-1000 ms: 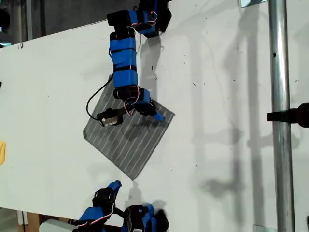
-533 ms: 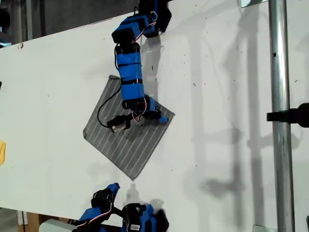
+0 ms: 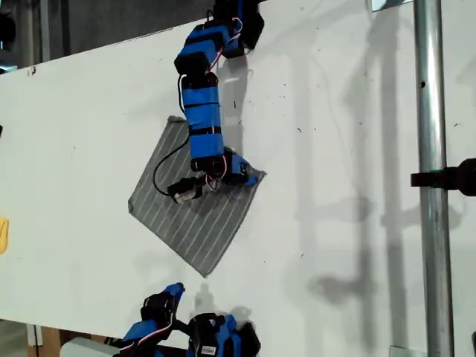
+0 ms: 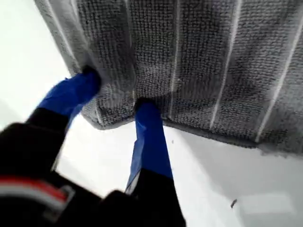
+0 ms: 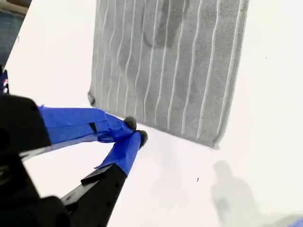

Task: Grasp corners of a towel and fold twice.

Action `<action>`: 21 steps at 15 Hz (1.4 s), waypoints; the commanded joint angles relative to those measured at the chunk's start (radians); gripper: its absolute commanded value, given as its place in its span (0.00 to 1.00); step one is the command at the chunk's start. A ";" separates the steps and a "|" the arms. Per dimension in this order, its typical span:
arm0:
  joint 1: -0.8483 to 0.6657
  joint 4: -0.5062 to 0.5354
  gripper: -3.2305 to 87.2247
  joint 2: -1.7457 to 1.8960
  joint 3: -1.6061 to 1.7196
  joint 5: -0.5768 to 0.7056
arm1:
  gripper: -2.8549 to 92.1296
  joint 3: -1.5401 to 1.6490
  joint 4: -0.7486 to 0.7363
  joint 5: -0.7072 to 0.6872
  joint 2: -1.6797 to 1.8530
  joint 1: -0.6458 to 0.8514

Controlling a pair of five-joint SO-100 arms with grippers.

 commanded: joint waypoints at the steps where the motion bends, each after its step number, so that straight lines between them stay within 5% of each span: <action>1: -0.009 0.005 0.02 0.032 0.002 -0.006 | 0.03 0.015 0.035 0.015 0.005 0.015; 8: -0.021 -0.025 0.03 -0.080 -0.084 0.107 | 0.03 0.012 -0.017 0.018 0.017 0.000; 10: -0.017 -0.012 0.27 -0.183 -0.158 0.170 | 0.03 0.014 -0.017 0.026 0.025 -0.005; 12: -0.025 -0.015 0.37 -0.198 -0.206 0.201 | 0.03 0.014 -0.017 0.034 0.025 -0.014; 15: -0.046 -0.003 0.40 -0.201 -0.204 0.225 | 0.03 0.014 -0.017 0.041 0.026 -0.023; 21: -0.014 -0.285 0.40 -0.158 0.262 0.163 | 0.03 0.014 -0.020 0.046 0.038 -0.031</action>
